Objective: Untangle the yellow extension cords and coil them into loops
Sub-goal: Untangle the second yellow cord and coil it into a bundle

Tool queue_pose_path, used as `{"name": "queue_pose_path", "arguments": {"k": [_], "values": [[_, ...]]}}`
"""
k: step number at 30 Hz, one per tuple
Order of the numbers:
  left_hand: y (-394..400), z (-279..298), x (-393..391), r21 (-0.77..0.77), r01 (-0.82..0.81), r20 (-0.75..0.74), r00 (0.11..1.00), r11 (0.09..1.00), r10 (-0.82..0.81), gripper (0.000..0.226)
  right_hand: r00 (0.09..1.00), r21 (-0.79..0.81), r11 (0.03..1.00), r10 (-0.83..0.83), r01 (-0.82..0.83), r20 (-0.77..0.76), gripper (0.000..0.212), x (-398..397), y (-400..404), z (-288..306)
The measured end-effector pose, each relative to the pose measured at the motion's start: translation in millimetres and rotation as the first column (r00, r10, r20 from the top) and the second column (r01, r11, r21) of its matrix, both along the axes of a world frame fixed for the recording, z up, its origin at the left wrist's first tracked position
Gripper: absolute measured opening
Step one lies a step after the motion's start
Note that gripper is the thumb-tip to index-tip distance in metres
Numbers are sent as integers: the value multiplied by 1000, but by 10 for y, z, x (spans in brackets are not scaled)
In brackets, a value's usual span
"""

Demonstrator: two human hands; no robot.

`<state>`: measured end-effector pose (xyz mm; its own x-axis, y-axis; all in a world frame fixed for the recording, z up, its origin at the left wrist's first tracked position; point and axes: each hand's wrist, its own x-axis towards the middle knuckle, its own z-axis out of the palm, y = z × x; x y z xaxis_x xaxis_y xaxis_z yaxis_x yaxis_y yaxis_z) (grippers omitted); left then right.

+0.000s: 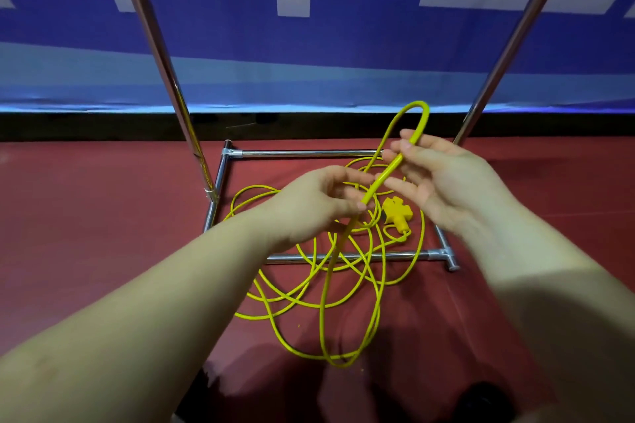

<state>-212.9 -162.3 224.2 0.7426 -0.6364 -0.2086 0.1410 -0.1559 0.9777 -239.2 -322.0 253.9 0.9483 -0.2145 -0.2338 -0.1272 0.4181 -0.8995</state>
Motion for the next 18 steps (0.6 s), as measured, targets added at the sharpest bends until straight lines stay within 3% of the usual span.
{"name": "queue_pose_path", "arguments": {"k": [3, 6, 8, 10, 12, 15, 18], "values": [[6, 15, 12, 78, 0, 57, 998, 997, -5, 19, 1000, 8, 1000, 8, -9, 19, 14, 1, -13, 31], [22, 28, 26, 54, -50, 41, 998, 997, 48, 15, 997, -51, 996, 71, -73, -37, 20, -29, 0, 13], [51, 55, 52, -39, -156, -22, 988, 987, 155, 14, 968, -183, 959, 188, -217, -165, 34, -77, 67, -63], [88, 88, 103, -137, -319, -124, 945, 938, 303, 13, 891, -259, 869, 345, -422, -294, 26, -151, 187, -156], [138, 119, 185, -204, -470, -229, 876, 859, 424, 10, 840, -294, 800, 426, -523, -335, 16, -194, 279, -224], [229, 119, 282, -261, -587, -337, 799, 766, 497, 16, 852, -365, 773, 433, -519, -293, 20, -183, 330, -249], [247, 112, 258, -268, -556, -340, 819, 787, 462, 18, 856, -475, 712, 434, -517, -281, 24, -174, 339, -223]]}}
